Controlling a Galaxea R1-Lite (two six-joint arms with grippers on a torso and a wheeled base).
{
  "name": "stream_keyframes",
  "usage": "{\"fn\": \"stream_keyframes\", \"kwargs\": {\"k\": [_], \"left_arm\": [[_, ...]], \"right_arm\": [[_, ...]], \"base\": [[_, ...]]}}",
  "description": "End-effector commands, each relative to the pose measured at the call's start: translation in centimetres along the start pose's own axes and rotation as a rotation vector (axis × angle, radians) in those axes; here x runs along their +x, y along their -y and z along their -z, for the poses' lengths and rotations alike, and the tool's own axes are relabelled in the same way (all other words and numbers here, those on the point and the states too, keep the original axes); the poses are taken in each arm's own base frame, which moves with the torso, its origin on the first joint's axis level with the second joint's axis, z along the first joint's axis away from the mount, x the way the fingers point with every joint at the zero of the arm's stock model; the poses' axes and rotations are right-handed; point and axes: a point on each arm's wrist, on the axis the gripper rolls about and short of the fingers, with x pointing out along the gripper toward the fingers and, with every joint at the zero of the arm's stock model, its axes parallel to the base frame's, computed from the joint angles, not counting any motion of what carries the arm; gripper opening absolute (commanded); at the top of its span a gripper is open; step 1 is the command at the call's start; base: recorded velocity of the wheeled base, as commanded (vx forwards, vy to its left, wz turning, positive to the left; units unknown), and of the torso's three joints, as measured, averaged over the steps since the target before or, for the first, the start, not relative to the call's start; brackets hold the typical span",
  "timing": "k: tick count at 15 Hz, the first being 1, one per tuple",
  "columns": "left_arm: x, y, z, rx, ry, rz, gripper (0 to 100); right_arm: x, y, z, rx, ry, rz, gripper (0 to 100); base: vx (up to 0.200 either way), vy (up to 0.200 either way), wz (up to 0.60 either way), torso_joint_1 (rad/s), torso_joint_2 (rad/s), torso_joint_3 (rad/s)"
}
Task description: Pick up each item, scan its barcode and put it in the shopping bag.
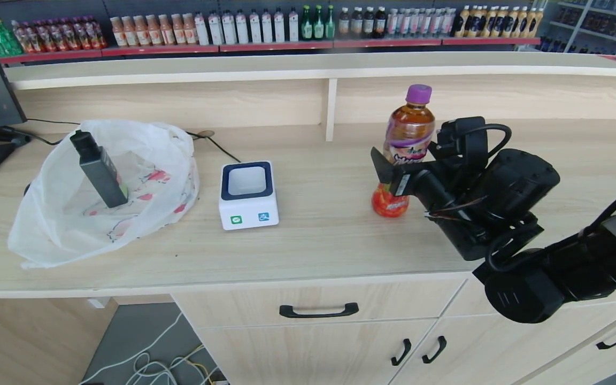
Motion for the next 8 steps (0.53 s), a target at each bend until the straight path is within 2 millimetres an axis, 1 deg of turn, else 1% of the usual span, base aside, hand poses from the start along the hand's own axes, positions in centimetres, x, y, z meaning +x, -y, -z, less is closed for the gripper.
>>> {"fn": "stream_keyframes", "kwargs": {"k": [1,8], "left_arm": [[0.0,0.0,0.0,0.0,0.0,-0.001,100],[0.0,0.0,0.0,0.0,0.0,-0.001,100]], "right_arm": [[0.05,-0.03,0.23,-0.003,-0.011,-0.001,100],[0.26,-0.17,0.52,-0.003,-0.047,-0.031,100]], "base": [[0.0,0.0,0.0,0.0,0.0,0.0],[0.0,0.0,0.0,0.0,0.0,0.0]]}}
